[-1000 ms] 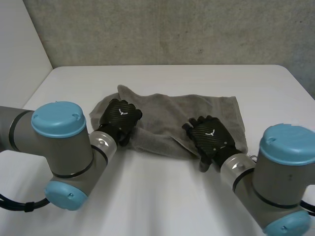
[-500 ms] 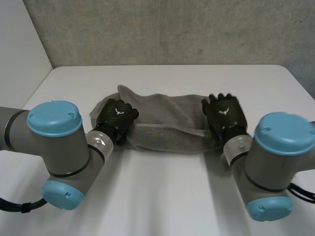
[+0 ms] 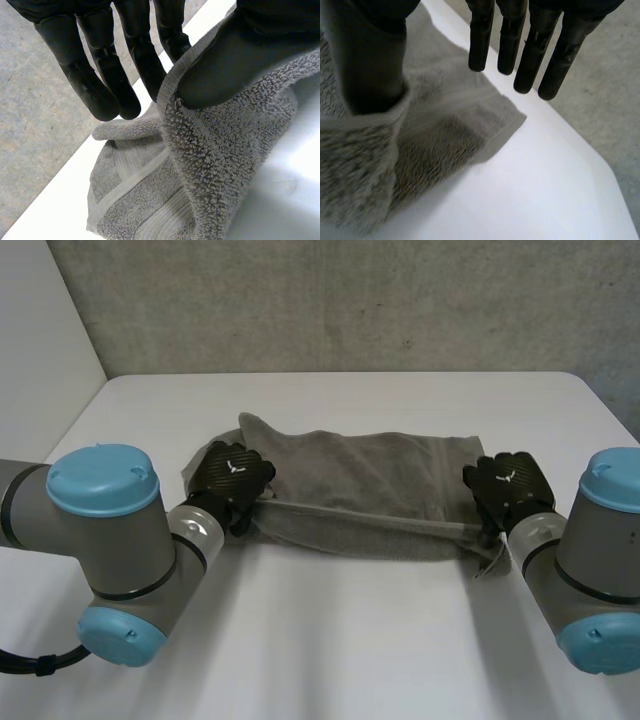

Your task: Fold the towel.

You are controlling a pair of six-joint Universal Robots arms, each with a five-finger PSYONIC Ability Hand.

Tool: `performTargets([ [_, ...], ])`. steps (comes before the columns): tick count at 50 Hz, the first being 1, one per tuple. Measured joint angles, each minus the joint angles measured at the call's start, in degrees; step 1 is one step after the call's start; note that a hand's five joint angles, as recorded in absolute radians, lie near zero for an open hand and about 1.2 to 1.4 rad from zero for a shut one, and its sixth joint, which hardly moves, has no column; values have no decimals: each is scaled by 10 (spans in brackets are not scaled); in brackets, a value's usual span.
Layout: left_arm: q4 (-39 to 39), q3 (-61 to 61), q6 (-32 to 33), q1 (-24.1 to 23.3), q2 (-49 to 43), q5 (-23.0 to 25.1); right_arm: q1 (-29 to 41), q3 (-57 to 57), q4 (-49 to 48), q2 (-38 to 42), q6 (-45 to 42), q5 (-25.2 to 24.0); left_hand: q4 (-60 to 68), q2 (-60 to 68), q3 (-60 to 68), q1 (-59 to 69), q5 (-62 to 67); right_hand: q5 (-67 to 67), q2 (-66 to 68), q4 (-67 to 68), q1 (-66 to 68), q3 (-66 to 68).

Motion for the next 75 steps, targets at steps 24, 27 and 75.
performTargets([
  [24,0,-4,-2,0,-2,0,-51,49,120,-40,4,-118,0,0,0,0,0,474,463,473,471,470],
  [27,1,-5,-2,0,-3,0,-71,48,103,-60,5,-117,0,0,0,0,0,474,464,473,471,470],
  [75,-219,212,2,93,-114,151,-109,106,-34,-102,-14,-114,-527,-537,-557,-493,-545,482,471,473,472,470],
])
